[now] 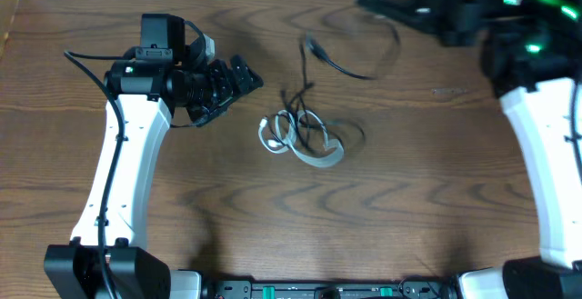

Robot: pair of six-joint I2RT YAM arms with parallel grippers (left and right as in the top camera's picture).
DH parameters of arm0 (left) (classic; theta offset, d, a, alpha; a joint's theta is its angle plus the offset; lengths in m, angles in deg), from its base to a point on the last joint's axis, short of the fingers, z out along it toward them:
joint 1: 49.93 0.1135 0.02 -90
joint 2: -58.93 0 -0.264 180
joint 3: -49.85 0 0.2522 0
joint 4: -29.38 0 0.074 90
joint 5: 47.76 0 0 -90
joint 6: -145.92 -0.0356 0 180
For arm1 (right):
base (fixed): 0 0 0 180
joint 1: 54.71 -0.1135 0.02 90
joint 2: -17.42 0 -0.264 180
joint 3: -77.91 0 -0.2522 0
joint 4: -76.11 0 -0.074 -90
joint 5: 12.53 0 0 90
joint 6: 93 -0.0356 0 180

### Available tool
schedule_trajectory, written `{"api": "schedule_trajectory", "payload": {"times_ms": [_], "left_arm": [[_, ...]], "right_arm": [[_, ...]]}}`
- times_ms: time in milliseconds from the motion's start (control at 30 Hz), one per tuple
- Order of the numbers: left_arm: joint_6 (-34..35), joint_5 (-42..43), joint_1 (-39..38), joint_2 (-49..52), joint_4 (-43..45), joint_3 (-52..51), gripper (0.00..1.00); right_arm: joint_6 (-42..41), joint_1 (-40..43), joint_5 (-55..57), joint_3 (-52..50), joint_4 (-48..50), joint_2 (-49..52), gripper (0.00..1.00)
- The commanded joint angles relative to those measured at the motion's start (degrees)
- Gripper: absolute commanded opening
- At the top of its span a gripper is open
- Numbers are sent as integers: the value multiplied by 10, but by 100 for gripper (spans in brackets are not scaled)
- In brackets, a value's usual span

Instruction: Untangle cables

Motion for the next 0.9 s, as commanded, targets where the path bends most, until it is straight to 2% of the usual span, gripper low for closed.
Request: {"api": "schedule_trajectory", "payload": {"times_ms": [0, 200, 400, 567, 700, 767, 867], "left_arm": [[1, -6, 0, 0, -12, -3, 98], [1, -5, -22, 0, -27, -3, 98], [1, -25, -51, 0, -23, -3, 98], [1, -85, -62, 0, -42, -3, 97], [1, -115, -62, 0, -58, -3, 98], [1, -123, -62, 0, -60, -3, 98], [1, -128, -62, 0, -60, -3, 98]], "right_arm": [[-106, 43, 8, 5, 24, -7, 1], [-51, 60, -38, -4, -15, 7, 1], [-49, 59, -54, -10, -38, 38, 1], [-49, 59, -54, -24, -39, 74, 55], [-38, 55, -54, -56, -38, 100, 76], [-14, 51, -54, -80, -38, 107, 97], [17, 45, -54, -130, -38, 113, 99]]}}
